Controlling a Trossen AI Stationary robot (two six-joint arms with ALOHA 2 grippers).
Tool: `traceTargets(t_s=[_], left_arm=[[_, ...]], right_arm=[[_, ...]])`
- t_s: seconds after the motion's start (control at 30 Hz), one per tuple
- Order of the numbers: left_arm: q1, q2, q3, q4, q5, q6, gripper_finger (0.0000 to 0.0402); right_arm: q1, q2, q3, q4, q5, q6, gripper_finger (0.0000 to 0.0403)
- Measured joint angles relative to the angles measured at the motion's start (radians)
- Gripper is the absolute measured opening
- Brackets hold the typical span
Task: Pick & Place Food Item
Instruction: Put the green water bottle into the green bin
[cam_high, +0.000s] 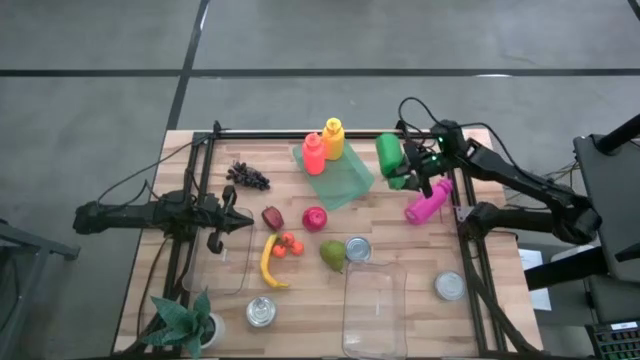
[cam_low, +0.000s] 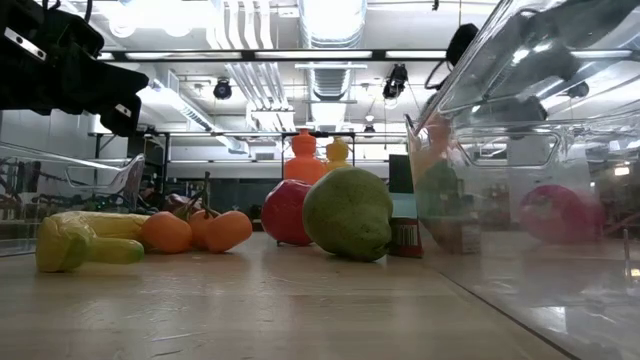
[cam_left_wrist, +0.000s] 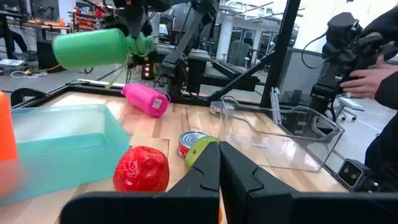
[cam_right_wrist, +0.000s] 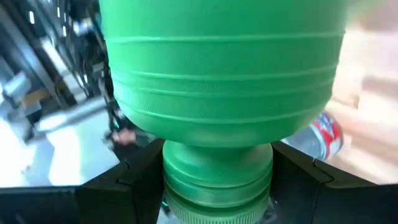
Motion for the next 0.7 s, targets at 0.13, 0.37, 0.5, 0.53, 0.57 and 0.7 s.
traceTargets(t_s=[0.13,0.37,0.5,0.53,0.57,0.7], left_arm=[[0.0,0.0,0.0,0.0,0.0,0.0,0.0001],[0.0,0.0,0.0,0.0,0.0,0.0,0.0001],[0.0,0.0,0.0,0.0,0.0,0.0,0.0001],[0.0,0.0,0.0,0.0,0.0,0.0,0.0001],[0.0,0.0,0.0,0.0,0.0,0.0,0.0001],[0.0,0.0,0.0,0.0,0.0,0.0,0.0001]], right_arm=[[0.03,-0.076,-0.031,0.0,0.01,0.157,0.0224],[0.048,-0.123,-0.037,0.023,0.009,0.356,0.0224],[0.047,-0.12,-0.033,0.037,0.01,0.345,0.0224],[0.048,-0.12,-0.034,0.051,0.01,0.352,0.0224],[0.048,-0.12,-0.037,0.067,0.01,0.371,0.0224],[0.048,-0.117,-0.04,0.091,0.02,0.485,0.0224]])
